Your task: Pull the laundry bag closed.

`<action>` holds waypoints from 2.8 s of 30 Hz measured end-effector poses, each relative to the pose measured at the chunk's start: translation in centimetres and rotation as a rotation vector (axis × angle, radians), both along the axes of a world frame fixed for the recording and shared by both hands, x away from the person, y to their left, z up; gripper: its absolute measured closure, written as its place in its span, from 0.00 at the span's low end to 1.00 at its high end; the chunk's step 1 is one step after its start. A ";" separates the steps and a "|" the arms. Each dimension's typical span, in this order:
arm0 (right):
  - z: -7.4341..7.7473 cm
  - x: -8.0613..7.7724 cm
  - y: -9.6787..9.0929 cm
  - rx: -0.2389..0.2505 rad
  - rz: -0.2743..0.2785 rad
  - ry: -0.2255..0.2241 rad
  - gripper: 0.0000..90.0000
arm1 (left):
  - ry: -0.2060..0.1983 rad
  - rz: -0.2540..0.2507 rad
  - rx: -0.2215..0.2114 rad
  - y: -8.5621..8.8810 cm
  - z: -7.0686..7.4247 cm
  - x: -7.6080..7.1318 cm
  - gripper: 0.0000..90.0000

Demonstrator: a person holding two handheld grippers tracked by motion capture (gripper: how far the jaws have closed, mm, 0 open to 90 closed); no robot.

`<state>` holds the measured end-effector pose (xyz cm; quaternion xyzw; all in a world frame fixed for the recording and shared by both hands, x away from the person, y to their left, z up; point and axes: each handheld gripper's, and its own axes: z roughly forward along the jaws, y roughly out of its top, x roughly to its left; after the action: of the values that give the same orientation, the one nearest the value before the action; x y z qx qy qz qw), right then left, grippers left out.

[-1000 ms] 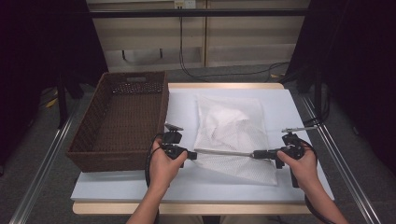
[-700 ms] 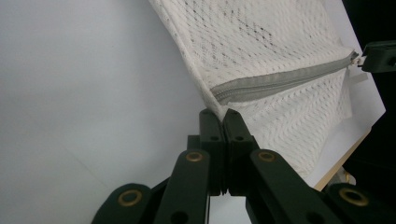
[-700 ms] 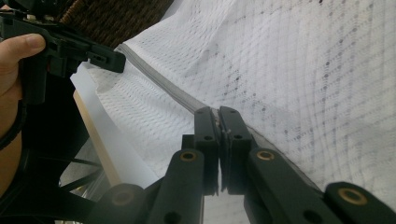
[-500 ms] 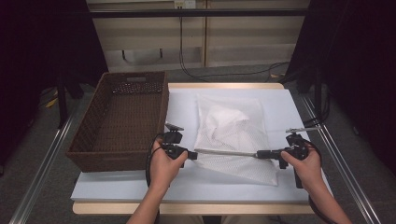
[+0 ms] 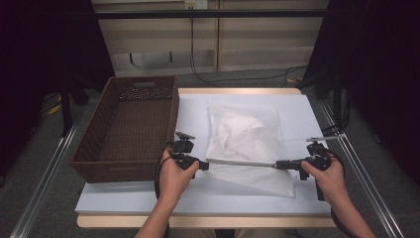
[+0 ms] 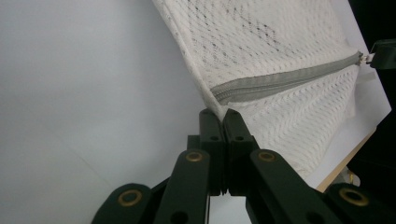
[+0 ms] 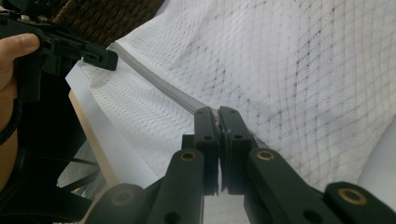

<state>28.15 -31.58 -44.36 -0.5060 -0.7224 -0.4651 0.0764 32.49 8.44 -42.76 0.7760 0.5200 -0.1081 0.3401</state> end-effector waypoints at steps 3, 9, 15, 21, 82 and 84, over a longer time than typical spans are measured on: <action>0.0 -0.1 -0.2 0.006 0.001 0.005 0.97 | -0.002 -0.012 0.010 0.0 0.0 0.0 0.99; 0.0 0.0 -0.4 -0.004 -0.007 -0.001 0.97 | 0.000 0.000 0.004 0.1 0.0 0.0 0.99; 0.0 -0.1 -0.8 0.006 0.001 0.005 0.97 | 0.007 0.012 0.000 -0.1 -0.1 0.0 0.99; 0.1 -0.2 -1.4 0.004 -0.015 0.010 0.97 | 0.001 0.000 0.006 0.1 0.0 0.0 0.99; 0.2 -0.6 -4.2 -0.070 -0.067 0.021 0.97 | -0.008 -0.011 0.054 0.3 0.6 -0.3 0.98; 0.2 -0.6 -4.1 -0.080 -0.062 0.017 0.96 | -0.008 -0.003 0.036 0.2 0.8 -0.3 0.97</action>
<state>27.50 -35.64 -44.11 -0.5345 -0.7239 -0.4335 0.0476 32.15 8.66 -42.00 0.7831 0.5195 -0.0961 0.3281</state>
